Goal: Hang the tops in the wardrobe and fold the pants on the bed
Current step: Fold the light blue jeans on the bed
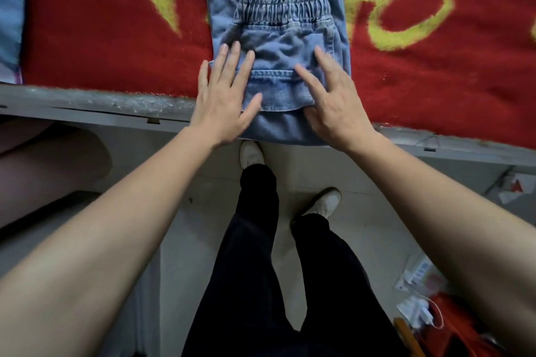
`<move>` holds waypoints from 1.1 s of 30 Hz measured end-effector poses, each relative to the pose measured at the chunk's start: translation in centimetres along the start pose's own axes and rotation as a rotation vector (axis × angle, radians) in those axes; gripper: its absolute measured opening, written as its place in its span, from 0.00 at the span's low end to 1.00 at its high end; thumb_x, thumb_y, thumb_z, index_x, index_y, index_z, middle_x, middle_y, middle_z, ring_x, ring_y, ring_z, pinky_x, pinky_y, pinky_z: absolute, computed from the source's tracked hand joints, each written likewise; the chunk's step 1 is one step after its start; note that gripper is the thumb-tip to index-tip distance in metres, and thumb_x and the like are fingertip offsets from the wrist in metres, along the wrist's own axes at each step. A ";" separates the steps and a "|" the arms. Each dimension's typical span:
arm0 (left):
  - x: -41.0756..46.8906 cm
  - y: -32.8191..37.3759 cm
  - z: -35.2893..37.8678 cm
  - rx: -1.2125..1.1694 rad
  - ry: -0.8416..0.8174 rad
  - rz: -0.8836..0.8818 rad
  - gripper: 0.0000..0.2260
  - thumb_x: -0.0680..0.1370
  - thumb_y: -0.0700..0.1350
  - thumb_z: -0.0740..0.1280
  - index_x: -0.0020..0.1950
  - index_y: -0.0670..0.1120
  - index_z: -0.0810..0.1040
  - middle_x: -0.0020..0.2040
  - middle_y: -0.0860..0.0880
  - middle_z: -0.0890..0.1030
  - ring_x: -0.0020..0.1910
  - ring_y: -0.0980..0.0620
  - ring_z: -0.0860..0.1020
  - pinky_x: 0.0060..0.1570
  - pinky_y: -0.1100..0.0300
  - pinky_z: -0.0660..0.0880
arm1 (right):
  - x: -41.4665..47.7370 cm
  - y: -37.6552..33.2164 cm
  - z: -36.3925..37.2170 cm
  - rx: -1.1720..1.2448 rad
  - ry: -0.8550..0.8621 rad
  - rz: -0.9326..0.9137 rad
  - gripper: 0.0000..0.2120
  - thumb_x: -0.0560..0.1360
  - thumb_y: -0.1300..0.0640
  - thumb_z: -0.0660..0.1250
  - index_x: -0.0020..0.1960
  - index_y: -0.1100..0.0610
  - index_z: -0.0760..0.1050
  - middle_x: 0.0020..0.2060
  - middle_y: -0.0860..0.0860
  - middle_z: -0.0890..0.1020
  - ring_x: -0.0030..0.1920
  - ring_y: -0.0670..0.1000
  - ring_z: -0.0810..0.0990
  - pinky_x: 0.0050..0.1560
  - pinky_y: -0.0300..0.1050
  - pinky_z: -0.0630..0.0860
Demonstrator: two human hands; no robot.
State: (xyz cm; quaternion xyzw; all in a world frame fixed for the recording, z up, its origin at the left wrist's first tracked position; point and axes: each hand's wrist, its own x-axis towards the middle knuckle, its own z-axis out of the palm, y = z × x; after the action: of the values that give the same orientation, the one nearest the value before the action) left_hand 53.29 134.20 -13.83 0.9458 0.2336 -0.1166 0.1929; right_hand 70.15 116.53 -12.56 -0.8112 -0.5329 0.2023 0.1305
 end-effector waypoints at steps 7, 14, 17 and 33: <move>-4.9 0.8 3.1 0.312 0.005 0.242 0.38 0.78 0.66 0.60 0.81 0.47 0.56 0.80 0.38 0.51 0.80 0.41 0.50 0.73 0.33 0.51 | -5.1 1.4 1.6 -0.323 -0.221 -0.109 0.37 0.80 0.39 0.59 0.81 0.57 0.53 0.80 0.63 0.52 0.79 0.66 0.50 0.78 0.63 0.52; -4.1 1.2 4.1 0.459 -0.022 0.148 0.40 0.77 0.43 0.65 0.81 0.49 0.43 0.81 0.41 0.48 0.80 0.41 0.48 0.74 0.34 0.50 | -4.4 0.5 2.8 -0.429 -0.326 -0.042 0.45 0.75 0.46 0.68 0.82 0.60 0.46 0.80 0.65 0.46 0.79 0.69 0.44 0.77 0.67 0.48; -3.8 1.5 3.9 0.467 -0.016 0.098 0.43 0.76 0.39 0.65 0.81 0.50 0.40 0.81 0.39 0.46 0.80 0.40 0.48 0.74 0.34 0.50 | -4.4 0.4 2.9 -0.439 -0.276 -0.043 0.34 0.80 0.60 0.58 0.81 0.60 0.45 0.80 0.64 0.46 0.78 0.70 0.45 0.77 0.67 0.49; -3.1 5.9 -6.0 0.160 -0.339 -0.072 0.35 0.74 0.40 0.67 0.79 0.50 0.58 0.81 0.42 0.49 0.80 0.43 0.48 0.75 0.41 0.54 | -2.8 -2.0 -6.4 -0.150 -0.356 0.021 0.27 0.74 0.52 0.70 0.71 0.53 0.69 0.61 0.55 0.74 0.60 0.61 0.77 0.50 0.54 0.77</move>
State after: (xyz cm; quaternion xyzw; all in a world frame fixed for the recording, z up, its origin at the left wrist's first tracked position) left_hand 54.26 130.66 -5.63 0.9161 0.2214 -0.2992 0.1493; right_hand 70.58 114.81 -5.53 -0.7755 -0.5528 0.3037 -0.0288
